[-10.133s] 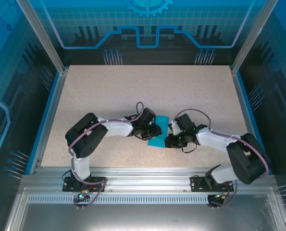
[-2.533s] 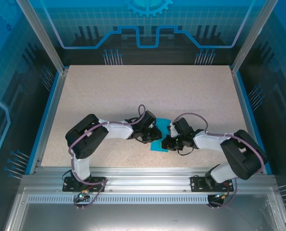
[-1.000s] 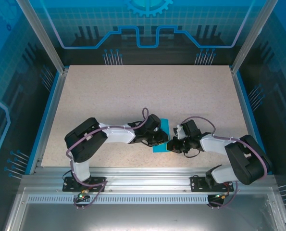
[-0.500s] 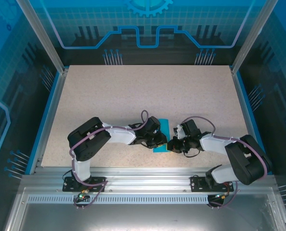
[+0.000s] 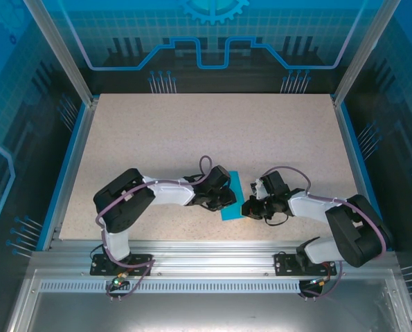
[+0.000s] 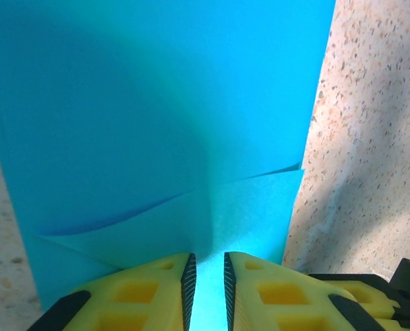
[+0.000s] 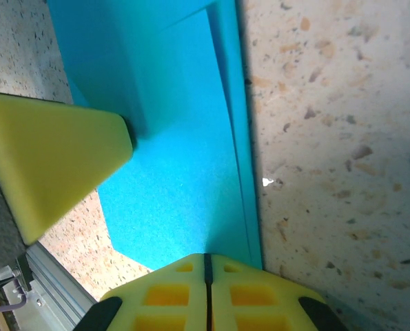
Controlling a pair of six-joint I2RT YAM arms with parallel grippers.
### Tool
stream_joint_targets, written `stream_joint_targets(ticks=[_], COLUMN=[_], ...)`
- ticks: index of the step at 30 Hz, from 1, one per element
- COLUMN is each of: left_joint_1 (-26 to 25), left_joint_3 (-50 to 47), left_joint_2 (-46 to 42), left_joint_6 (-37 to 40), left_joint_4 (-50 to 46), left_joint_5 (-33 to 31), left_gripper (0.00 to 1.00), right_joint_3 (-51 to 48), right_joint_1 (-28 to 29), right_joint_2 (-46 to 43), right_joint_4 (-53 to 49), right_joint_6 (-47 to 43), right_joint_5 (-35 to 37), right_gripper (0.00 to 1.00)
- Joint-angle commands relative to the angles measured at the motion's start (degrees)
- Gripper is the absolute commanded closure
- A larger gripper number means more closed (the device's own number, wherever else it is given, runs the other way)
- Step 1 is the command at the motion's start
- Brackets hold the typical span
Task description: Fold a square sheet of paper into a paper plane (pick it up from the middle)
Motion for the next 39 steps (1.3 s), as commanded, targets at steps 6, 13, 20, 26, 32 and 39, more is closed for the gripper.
stream_joint_targets(ticks=[6, 13, 20, 26, 32, 39], left_joint_1=[6.55, 8.92, 7.66, 3.64, 1.59, 1.22], left_joint_3=[-2.45, -2.83, -1.58, 0.52, 1.77, 2.50], left_joint_2=[-1.27, -5.71, -12.79, -11.03, -5.91, -4.51], left_joint_6=[4.24, 7.18, 9.57, 10.78, 9.35, 9.29], left_joint_4=[-5.13, -6.30, -8.18, -7.07, -3.87, -5.58], left_joint_5=[-5.03, -3.92, -1.49, 1.82, 4.03, 2.50], left_gripper=[0.75, 0.73, 0.71, 0.72, 0.75, 0.75], right_joint_3=[-0.91, -0.11, 3.18, 6.44, 6.80, 7.94], right_joint_1=[-0.21, -0.21, -0.22, -1.90, -4.60, -4.60], right_joint_2=[0.80, -0.10, -5.86, -12.00, -9.05, -3.98], right_joint_4=[-6.72, -6.10, -8.19, -16.43, -16.58, -14.13], right_joint_6=[-1.11, -0.85, -1.27, -5.34, -8.64, -10.27], right_joint_5=[3.52, 1.43, -0.99, 4.54, 3.31, 0.98], right_gripper=[0.93, 0.91, 0.80, 0.63, 0.54, 0.50])
